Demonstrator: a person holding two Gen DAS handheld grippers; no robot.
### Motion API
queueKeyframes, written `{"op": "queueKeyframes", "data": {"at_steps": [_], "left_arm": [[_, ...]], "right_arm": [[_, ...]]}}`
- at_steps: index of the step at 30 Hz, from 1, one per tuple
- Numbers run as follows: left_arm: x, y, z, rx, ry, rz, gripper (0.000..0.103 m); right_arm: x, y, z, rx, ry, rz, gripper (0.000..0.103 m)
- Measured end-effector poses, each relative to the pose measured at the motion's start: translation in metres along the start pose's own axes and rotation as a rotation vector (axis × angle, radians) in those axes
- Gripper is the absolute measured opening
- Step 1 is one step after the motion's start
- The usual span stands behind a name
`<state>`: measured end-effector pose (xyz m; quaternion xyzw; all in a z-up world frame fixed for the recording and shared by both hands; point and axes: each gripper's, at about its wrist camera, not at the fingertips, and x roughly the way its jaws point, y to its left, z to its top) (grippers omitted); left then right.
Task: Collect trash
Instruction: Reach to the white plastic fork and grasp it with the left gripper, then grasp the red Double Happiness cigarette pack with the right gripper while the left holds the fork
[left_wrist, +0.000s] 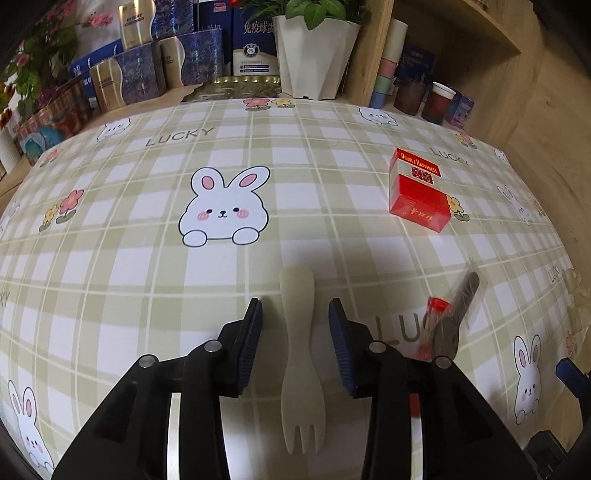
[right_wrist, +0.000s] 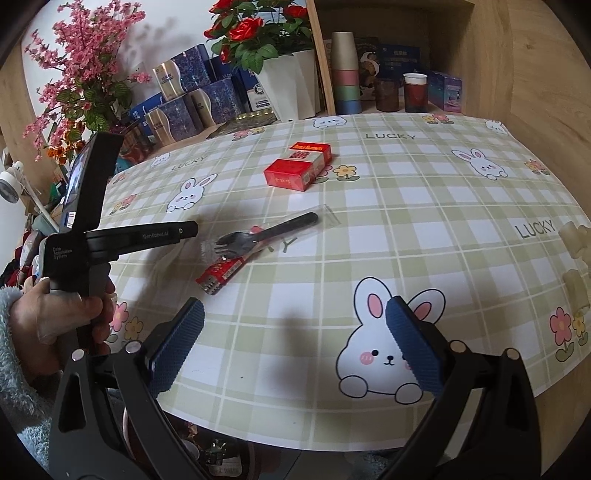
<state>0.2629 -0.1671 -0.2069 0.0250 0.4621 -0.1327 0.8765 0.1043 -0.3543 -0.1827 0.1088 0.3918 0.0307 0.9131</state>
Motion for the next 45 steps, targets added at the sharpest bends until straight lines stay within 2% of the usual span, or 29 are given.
{"op": "queueKeyframes", "data": {"at_steps": [2,6,11,16,20,25,28,30,36,37,40,41,45], "left_arm": [[0.001,-0.002,-0.001,0.029,-0.015,0.025,0.017],[-0.005,0.009,-0.004,-0.007,-0.020,-0.031,0.017],[-0.037,0.026,-0.003,-0.045,-0.082,-0.096,0.017],[-0.069,0.054,-0.007,-0.124,-0.125,-0.148,0.017],[-0.085,0.074,-0.015,-0.167,-0.133,-0.162,0.017],[-0.098,0.100,-0.024,-0.202,-0.139,-0.151,0.017],[-0.104,0.113,-0.031,-0.212,-0.144,-0.132,0.017],[-0.107,0.120,-0.035,-0.219,-0.145,-0.123,0.017],[-0.115,0.138,-0.042,-0.251,-0.151,-0.117,0.017],[-0.118,0.141,-0.044,-0.255,-0.152,-0.118,0.017],[-0.124,0.146,-0.047,-0.263,-0.157,-0.118,0.017],[-0.127,0.147,-0.048,-0.266,-0.158,-0.118,0.017],[-0.138,0.151,-0.056,-0.272,-0.163,-0.121,0.017]], "right_arm": [[0.002,-0.003,0.000,0.011,0.004,-0.002,0.097],[0.006,-0.008,0.003,0.016,0.006,-0.002,0.097],[0.015,-0.011,0.021,0.000,-0.001,0.000,0.097],[0.035,-0.013,0.061,0.050,-0.027,0.054,0.097],[0.069,-0.008,0.102,0.099,0.013,0.063,0.097],[0.110,0.003,0.145,0.126,0.022,-0.017,0.097],[0.146,0.011,0.168,0.091,0.080,-0.055,0.097],[0.169,0.012,0.180,0.091,0.119,-0.127,0.097],[0.201,0.006,0.175,0.226,0.203,-0.174,0.097],[0.203,0.009,0.171,0.220,0.215,-0.167,0.094],[0.202,0.025,0.168,0.092,0.223,-0.186,0.065],[0.199,0.028,0.167,0.069,0.214,-0.171,0.065],[0.161,0.026,0.168,0.110,0.107,-0.081,0.064]]}}
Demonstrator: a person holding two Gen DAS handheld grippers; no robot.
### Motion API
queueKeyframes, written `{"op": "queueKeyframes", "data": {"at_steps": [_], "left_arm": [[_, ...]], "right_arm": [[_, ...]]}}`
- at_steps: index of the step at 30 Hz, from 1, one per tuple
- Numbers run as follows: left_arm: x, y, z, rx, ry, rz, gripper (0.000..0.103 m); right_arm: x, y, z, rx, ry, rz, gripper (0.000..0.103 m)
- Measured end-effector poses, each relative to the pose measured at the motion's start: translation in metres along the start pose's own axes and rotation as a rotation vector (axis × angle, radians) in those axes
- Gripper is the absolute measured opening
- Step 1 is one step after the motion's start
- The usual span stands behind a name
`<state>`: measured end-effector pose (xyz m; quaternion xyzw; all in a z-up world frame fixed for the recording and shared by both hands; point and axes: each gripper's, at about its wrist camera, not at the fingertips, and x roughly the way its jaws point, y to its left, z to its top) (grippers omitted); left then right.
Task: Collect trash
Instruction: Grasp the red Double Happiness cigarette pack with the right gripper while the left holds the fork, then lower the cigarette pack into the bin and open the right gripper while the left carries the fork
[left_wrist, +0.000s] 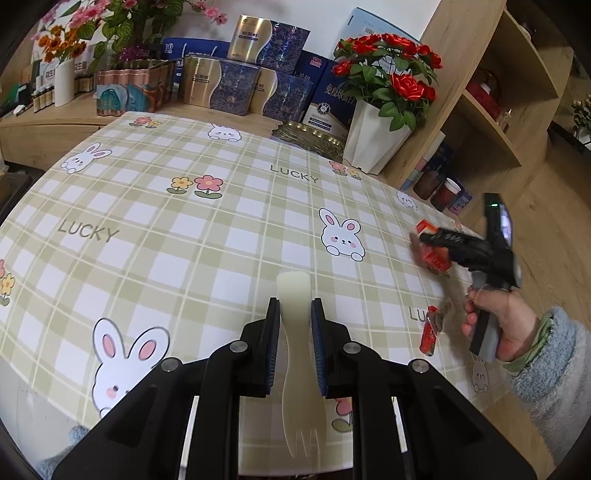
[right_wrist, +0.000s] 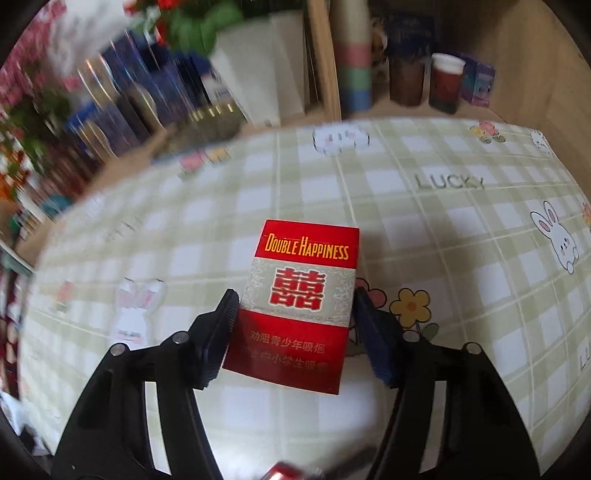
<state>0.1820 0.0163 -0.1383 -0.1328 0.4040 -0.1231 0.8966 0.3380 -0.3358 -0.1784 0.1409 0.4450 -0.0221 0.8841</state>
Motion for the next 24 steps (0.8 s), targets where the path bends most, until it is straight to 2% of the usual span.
{"op": "queueKeyframes", "data": {"at_steps": [6,12,17,24], "left_arm": [[-0.024,0.002,-0.011,-0.004,-0.010,-0.011,0.017],[-0.053,-0.001,-0.027,0.002,-0.022,-0.023,0.017],[-0.077,-0.004,-0.041,0.018,-0.030,-0.031,0.017],[-0.105,-0.004,-0.067,0.031,-0.024,-0.041,0.017]], "right_arm": [[-0.073,0.005,-0.024,-0.018,-0.108,0.139,0.063],[-0.147,0.013,-0.075,-0.050,-0.200,0.234,0.063],[-0.190,0.026,-0.127,-0.080,-0.232,0.281,0.063],[-0.218,0.043,-0.196,-0.145,-0.217,0.310,0.062]]}}
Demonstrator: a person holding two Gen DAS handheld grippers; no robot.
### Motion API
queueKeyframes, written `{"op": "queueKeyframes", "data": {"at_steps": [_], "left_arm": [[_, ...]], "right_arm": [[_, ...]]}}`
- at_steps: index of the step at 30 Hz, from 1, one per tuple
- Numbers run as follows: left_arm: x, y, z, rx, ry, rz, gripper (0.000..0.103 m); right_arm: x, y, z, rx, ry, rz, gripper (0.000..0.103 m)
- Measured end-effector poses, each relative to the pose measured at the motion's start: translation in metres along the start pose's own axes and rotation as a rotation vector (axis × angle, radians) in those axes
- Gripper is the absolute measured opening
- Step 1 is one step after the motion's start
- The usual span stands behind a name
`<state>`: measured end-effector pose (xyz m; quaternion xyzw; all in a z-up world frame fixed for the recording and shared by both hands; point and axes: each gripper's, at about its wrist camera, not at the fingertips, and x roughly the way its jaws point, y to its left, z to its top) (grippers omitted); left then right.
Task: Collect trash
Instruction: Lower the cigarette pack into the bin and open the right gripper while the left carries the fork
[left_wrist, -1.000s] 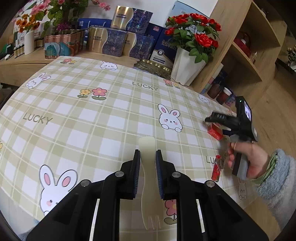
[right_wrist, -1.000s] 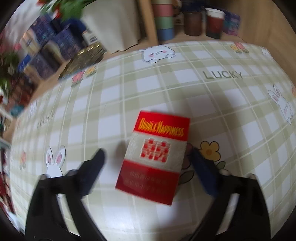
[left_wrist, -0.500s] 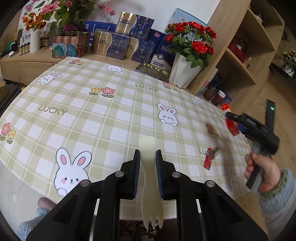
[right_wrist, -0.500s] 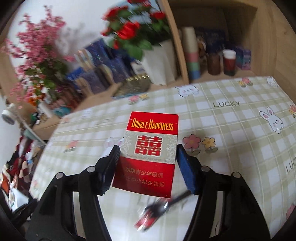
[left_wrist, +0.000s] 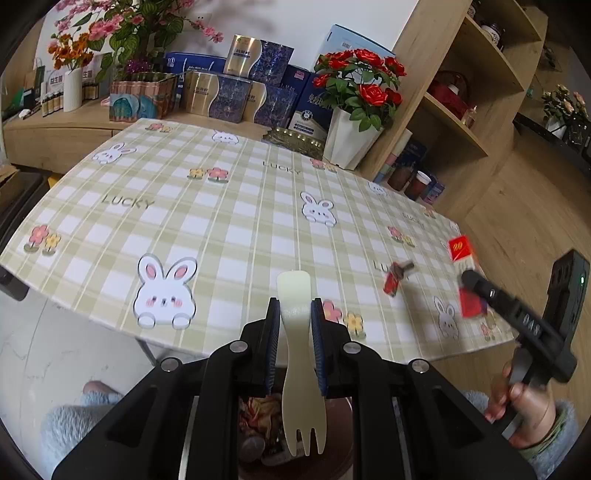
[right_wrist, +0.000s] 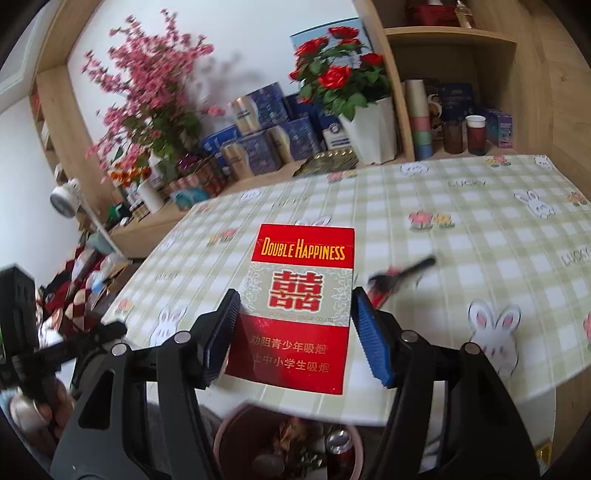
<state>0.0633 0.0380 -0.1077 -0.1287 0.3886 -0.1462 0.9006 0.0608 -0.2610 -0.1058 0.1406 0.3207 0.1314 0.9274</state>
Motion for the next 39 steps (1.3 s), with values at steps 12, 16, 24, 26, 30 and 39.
{"op": "queueKeyframes", "data": {"at_steps": [12,16,24,26,30,39], "left_arm": [[-0.025,0.001,-0.026,-0.002,0.002,0.002,0.017],[-0.029,0.002,-0.034,-0.010,0.001,0.008,0.017],[-0.030,0.007,-0.046,-0.032,0.017,0.014,0.017],[-0.029,0.006,-0.046,-0.030,0.020,0.015,0.017],[-0.027,0.004,-0.047,-0.022,0.030,0.012,0.017],[-0.016,0.001,-0.053,-0.021,0.070,0.005,0.017]], "right_arm": [[0.006,0.039,-0.087,-0.001,0.199,0.091,0.062],[0.011,0.047,-0.102,-0.014,0.245,0.103,0.062],[0.016,0.046,-0.113,-0.006,0.288,0.102,0.062],[0.015,0.046,-0.114,-0.008,0.285,0.096,0.063],[0.012,0.045,-0.112,-0.009,0.262,0.082,0.074],[-0.003,0.027,-0.098,0.034,0.143,-0.054,0.097]]}}
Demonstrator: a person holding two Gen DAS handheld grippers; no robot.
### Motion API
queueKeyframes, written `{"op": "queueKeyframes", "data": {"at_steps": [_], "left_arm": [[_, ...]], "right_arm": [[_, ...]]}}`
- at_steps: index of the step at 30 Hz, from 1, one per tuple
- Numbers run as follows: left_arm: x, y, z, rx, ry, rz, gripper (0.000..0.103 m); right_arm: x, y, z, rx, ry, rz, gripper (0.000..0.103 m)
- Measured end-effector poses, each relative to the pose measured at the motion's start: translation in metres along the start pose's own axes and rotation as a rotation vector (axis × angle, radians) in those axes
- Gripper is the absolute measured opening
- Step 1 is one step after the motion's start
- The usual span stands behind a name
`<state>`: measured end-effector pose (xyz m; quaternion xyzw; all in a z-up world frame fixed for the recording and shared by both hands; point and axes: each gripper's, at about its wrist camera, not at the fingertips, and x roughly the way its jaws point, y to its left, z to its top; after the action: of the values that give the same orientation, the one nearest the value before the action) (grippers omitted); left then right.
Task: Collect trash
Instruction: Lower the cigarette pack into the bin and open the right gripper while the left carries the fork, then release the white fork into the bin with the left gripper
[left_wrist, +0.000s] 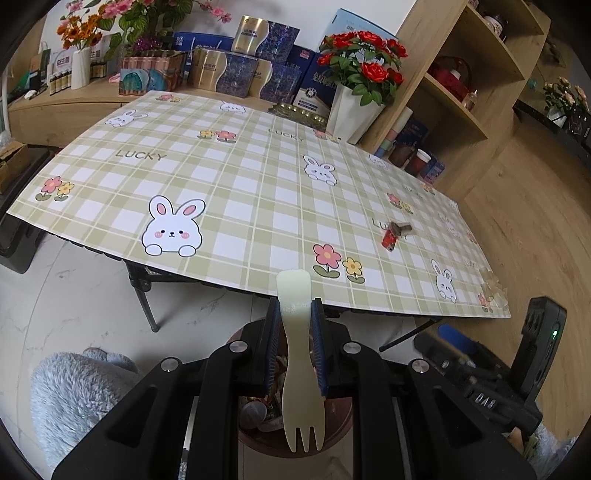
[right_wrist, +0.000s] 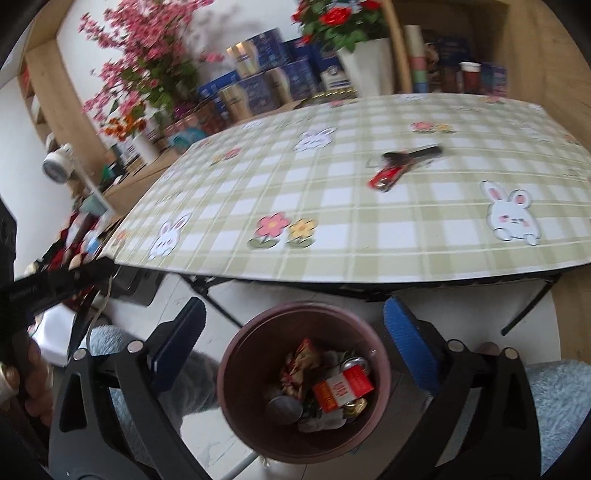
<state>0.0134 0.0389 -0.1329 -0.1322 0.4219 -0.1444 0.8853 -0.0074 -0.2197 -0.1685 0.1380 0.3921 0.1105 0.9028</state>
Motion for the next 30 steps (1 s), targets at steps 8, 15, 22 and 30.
{"op": "queueKeyframes", "data": {"at_steps": [8,15,22,30], "left_arm": [[0.019,-0.011,-0.010,0.024,0.072,-0.011,0.017],[0.032,-0.019,-0.018,0.036,0.117,-0.032,0.019],[0.031,-0.023,-0.017,0.030,0.092,-0.033,0.070],[0.033,-0.014,-0.015,-0.016,0.075,0.012,0.081]], "right_arm": [[-0.004,-0.021,0.004,0.063,-0.040,-0.072,0.097],[-0.005,-0.033,0.002,0.106,-0.040,-0.080,0.097],[-0.005,-0.043,0.000,0.142,-0.042,-0.085,0.097],[-0.003,-0.053,0.001,0.181,-0.036,-0.068,0.097]]}}
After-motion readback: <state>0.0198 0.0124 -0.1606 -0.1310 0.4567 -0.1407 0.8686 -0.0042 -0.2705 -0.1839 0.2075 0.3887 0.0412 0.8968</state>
